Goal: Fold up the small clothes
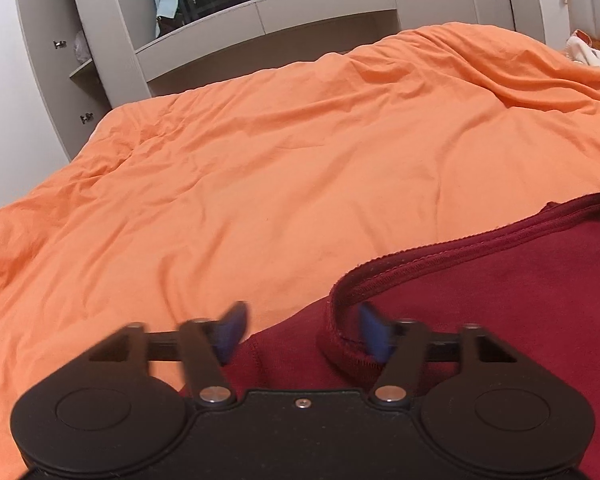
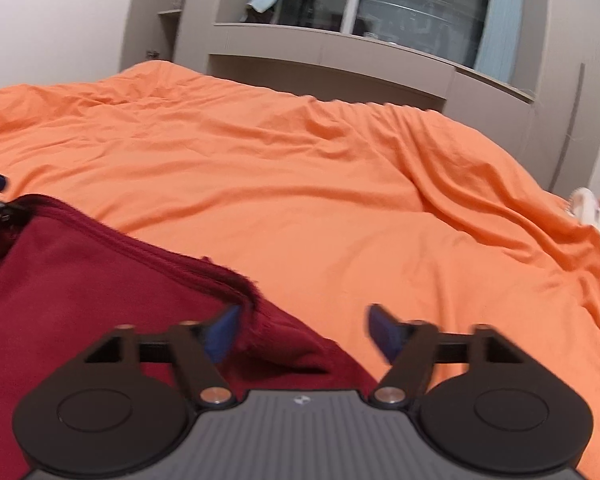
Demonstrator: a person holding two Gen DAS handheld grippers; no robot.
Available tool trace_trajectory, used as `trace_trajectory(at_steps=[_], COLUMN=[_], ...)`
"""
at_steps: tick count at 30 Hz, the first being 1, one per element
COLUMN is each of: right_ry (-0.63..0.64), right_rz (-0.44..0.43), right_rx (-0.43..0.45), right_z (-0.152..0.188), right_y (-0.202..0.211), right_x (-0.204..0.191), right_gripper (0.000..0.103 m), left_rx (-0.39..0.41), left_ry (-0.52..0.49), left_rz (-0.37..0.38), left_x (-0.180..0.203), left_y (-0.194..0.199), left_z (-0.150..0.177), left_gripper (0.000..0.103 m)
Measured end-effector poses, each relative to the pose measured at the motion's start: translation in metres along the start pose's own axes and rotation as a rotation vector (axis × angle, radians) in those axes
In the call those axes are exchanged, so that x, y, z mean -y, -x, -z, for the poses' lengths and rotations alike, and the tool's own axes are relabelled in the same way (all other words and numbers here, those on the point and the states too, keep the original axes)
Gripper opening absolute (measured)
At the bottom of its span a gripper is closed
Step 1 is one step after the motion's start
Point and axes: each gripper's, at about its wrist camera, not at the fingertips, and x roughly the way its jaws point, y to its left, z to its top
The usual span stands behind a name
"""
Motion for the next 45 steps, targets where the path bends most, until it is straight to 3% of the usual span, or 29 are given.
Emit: trace_trajectory(at_steps=[1, 4, 9, 10, 13, 16, 19, 21, 25, 27, 30, 35, 41, 45], right_ry=[-0.009, -0.042, -0.119, -0.129, -0.139, -0.144, -0.138, -0.140, -0.145, -0.133, -0.127, -0.172, -0.182, -0.174], right_rz=[0.014, 0.044, 0.069, 0.065, 0.054, 0.044, 0.033, 0.034, 0.056, 0.081, 0.111, 0.114, 0.076, 0.018], right_rx=[-0.007, -0.030, -0.050, -0.053, -0.058, -0.063, -0.063, -0.056, -0.046, -0.049, -0.061, -0.045, -0.007, -0.005], right_z=[0.000, 0.001, 0.005, 0.007, 0.009, 0.012, 0.012, 0.011, 0.010, 0.010, 0.008, -0.005, -0.017, -0.003], right_y=[0.000, 0.000, -0.004, -0.005, -0.010, -0.013, -0.015, -0.014, -0.011, -0.009, -0.004, 0.025, 0.080, 0.115], right_x=[0.002, 0.011, 0.032, 0.035, 0.038, 0.038, 0.037, 0.038, 0.039, 0.039, 0.039, 0.044, 0.041, 0.032], right_gripper=[0.088, 0.092, 0.094, 0.095, 0.097, 0.097, 0.098, 0.100, 0.102, 0.103, 0.103, 0.103, 0.103, 0.103], left_rx=[-0.001, -0.002, 0.019, 0.020, -0.031, -0.063, -0.089, -0.083, -0.040, -0.045, -0.059, -0.034, -0.053, -0.038], left_ry=[0.001, 0.021, 0.099, 0.081, -0.103, -0.246, -0.293, -0.263, -0.171, -0.111, 0.009, 0.106, 0.151, 0.192], left_rz=[0.004, -0.010, 0.002, 0.038, 0.194, 0.142, 0.058, 0.004, -0.247, -0.295, -0.230, -0.183, -0.149, -0.105], left_x=[-0.001, -0.009, -0.032, -0.033, -0.021, 0.000, 0.005, -0.003, -0.027, -0.043, -0.060, -0.066, -0.064, -0.061], left_y=[0.003, 0.014, 0.027, 0.028, 0.028, 0.017, 0.002, -0.002, -0.005, -0.004, 0.003, 0.032, 0.069, 0.110], left_z=[-0.002, -0.008, -0.014, -0.013, -0.005, 0.009, 0.017, 0.014, 0.006, 0.004, 0.001, 0.000, 0.013, 0.034], left_gripper=[0.085, 0.093, 0.097, 0.097, 0.097, 0.097, 0.097, 0.097, 0.097, 0.097, 0.098, 0.102, 0.102, 0.102])
